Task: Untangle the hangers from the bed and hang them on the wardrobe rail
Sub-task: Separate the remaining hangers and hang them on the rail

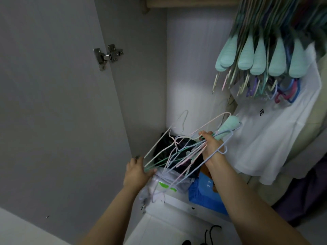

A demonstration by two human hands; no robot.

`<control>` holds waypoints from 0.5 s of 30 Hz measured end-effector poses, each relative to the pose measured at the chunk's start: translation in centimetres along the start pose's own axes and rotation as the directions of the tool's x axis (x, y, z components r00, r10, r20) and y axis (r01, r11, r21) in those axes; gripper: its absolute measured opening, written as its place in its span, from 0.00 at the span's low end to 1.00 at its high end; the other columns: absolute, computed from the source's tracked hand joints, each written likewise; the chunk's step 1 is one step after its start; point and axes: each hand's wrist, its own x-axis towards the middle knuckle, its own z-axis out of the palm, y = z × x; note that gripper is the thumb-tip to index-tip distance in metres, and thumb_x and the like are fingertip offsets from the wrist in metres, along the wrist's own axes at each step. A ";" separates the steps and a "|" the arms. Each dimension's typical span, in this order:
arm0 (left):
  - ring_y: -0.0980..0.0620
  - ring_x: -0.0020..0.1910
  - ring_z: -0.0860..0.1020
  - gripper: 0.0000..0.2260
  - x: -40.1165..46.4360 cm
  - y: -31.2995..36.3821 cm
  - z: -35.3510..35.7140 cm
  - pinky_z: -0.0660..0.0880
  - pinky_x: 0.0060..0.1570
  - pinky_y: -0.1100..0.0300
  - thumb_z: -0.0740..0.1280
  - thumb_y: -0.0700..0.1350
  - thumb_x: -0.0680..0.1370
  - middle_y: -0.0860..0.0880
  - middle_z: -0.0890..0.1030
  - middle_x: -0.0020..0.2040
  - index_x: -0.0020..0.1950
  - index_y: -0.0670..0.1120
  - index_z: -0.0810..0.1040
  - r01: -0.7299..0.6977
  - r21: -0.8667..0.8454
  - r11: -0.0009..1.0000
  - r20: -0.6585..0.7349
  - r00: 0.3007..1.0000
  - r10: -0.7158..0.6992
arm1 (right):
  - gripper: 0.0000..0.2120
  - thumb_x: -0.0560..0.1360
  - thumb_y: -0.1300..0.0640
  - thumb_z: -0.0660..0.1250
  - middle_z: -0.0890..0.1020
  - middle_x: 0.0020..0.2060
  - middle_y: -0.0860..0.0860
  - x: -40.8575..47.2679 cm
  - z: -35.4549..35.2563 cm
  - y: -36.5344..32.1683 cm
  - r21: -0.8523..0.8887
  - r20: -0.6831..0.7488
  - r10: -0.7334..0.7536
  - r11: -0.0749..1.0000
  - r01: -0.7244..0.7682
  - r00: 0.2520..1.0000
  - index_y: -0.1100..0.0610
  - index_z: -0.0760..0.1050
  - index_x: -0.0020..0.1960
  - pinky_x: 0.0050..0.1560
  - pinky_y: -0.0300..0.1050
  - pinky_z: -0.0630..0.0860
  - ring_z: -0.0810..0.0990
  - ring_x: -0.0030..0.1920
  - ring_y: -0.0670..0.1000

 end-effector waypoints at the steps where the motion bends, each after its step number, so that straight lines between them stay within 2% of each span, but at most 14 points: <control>1: 0.39 0.63 0.71 0.38 0.2 0.0 -0.7 0.69 0.63 0.51 0.72 0.62 0.69 0.42 0.68 0.64 0.73 0.46 0.65 -0.002 -0.024 1.000 -0.051 0.999 0.001 | 0.16 0.70 0.67 0.71 0.75 0.23 0.46 -0.1 -0.3 0.0 -0.047 0.015 -0.018 0.999 0.018 1.000 0.52 0.69 0.32 0.35 0.43 0.75 0.76 0.27 0.46; 4: 0.39 0.60 0.74 0.36 0.7 -0.1 -3.5 0.73 0.55 0.49 0.71 0.62 0.70 0.42 0.71 0.60 0.72 0.45 0.66 -0.017 0.018 1.000 -0.129 0.991 0.020 | 0.15 0.69 0.67 0.72 0.74 0.31 0.50 -0.2 -1.5 -0.1 -0.228 0.052 -0.096 0.968 0.106 0.994 0.52 0.71 0.33 0.47 0.51 0.74 0.75 0.37 0.53; 6: 0.39 0.58 0.75 0.30 1.2 -0.1 -5.5 0.74 0.50 0.50 0.65 0.63 0.74 0.43 0.73 0.60 0.70 0.48 0.69 -0.013 0.139 0.990 -0.195 0.980 0.040 | 0.13 0.70 0.65 0.72 0.75 0.32 0.51 -0.5 -2.0 -0.2 -0.349 0.097 -0.157 0.920 0.181 0.983 0.53 0.71 0.34 0.46 0.48 0.74 0.75 0.37 0.52; 8: 0.40 0.56 0.77 0.25 1.8 0.1 -6.8 0.74 0.48 0.52 0.61 0.63 0.77 0.43 0.76 0.59 0.68 0.51 0.71 0.003 0.214 0.977 -0.148 0.989 0.030 | 0.12 0.72 0.64 0.72 0.76 0.32 0.51 -0.8 -2.0 -0.4 -0.438 0.128 -0.215 0.864 0.249 0.968 0.53 0.71 0.35 0.42 0.44 0.74 0.75 0.36 0.51; 9: 0.40 0.53 0.79 0.21 2.0 0.5 -7.1 0.73 0.46 0.54 0.60 0.62 0.78 0.43 0.79 0.55 0.65 0.51 0.74 0.017 0.173 0.985 -0.119 0.993 0.003 | 0.13 0.71 0.64 0.72 0.76 0.33 0.51 -0.9 -2.0 -0.5 -0.451 0.128 -0.236 0.851 0.269 0.963 0.54 0.71 0.35 0.41 0.42 0.74 0.75 0.36 0.51; 11: 0.40 0.44 0.80 0.19 2.5 1.2 -6.8 0.70 0.40 0.57 0.59 0.58 0.80 0.41 0.81 0.44 0.57 0.46 0.79 0.065 -0.047 0.997 -0.090 0.994 -0.069 | 0.14 0.71 0.65 0.72 0.76 0.33 0.52 -0.8 -2.0 -0.8 -0.455 0.116 -0.261 0.844 0.285 0.958 0.54 0.70 0.34 0.40 0.40 0.74 0.76 0.36 0.52; 13: 0.39 0.44 0.80 0.21 3.2 2.8 -6.6 0.70 0.40 0.56 0.58 0.56 0.81 0.39 0.81 0.41 0.49 0.39 0.80 0.096 -0.277 0.956 -0.116 0.984 -0.133 | 0.14 0.71 0.66 0.71 0.76 0.34 0.53 -0.8 -2.0 -1.3 -0.445 0.102 -0.260 0.851 0.278 0.960 0.55 0.69 0.34 0.39 0.39 0.73 0.76 0.37 0.52; 15: 0.38 0.45 0.80 0.21 4.3 5.4 -7.3 0.73 0.42 0.53 0.57 0.56 0.82 0.40 0.82 0.41 0.47 0.41 0.79 0.067 -0.437 0.897 -0.144 0.979 -0.144 | 0.14 0.72 0.67 0.71 0.76 0.34 0.54 -0.9 -1.8 -1.8 -0.428 0.103 -0.253 0.862 0.272 0.962 0.55 0.69 0.35 0.37 0.37 0.73 0.75 0.36 0.52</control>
